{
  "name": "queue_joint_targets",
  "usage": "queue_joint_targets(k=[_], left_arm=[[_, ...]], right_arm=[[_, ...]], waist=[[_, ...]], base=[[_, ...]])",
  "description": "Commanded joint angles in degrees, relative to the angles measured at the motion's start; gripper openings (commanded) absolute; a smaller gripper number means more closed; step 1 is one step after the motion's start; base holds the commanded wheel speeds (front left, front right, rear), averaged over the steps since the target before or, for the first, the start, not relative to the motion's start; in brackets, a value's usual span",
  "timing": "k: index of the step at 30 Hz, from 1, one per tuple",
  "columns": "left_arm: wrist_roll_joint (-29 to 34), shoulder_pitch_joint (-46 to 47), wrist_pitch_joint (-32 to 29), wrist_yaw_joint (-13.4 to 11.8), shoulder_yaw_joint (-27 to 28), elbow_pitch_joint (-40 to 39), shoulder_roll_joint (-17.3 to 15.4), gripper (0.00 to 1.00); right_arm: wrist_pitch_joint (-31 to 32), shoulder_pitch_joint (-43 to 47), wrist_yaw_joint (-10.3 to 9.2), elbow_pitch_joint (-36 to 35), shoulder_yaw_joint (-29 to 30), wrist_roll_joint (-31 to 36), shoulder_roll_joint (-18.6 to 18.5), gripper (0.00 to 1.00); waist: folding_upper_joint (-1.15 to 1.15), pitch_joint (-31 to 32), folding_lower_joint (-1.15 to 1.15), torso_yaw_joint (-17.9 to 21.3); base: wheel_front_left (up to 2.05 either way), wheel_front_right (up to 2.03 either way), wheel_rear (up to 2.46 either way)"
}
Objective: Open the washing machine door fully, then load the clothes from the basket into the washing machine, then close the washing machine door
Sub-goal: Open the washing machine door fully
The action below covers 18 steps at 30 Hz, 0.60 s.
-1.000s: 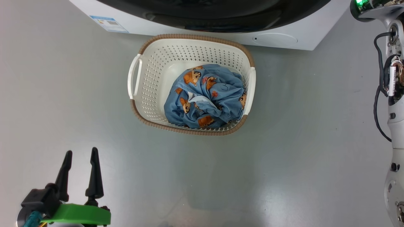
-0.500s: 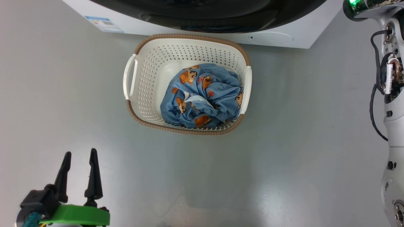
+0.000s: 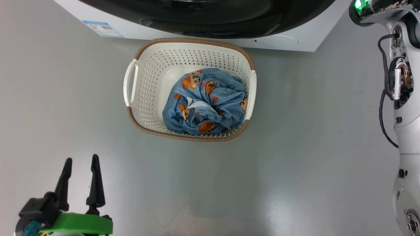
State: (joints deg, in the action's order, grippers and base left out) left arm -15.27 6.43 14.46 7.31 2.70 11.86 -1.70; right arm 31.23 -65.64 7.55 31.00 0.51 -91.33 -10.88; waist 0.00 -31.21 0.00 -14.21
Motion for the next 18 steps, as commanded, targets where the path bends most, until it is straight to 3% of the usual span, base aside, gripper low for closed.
queue_joint_targets(k=[1, 18], left_arm=[[-0.18, -0.57, 0.54, 0.18, 2.08, -0.9, -1.18, 1.0], [-0.56, -0.57, 0.54, 0.18, 2.85, -0.93, -1.18, 1.0]], right_arm=[[1.43, 1.3, -0.06, -1.06, -2.39, 1.05, 3.3, 0.0], [3.88, 1.5, -0.06, -1.46, -4.46, 1.75, 3.58, 0.0]], waist=[[0.0, -0.08, 0.0, 0.0], [0.0, -0.08, 0.0, 0.32]], base=[[0.0, 0.0, 0.0], [0.0, 0.0, 0.0]])
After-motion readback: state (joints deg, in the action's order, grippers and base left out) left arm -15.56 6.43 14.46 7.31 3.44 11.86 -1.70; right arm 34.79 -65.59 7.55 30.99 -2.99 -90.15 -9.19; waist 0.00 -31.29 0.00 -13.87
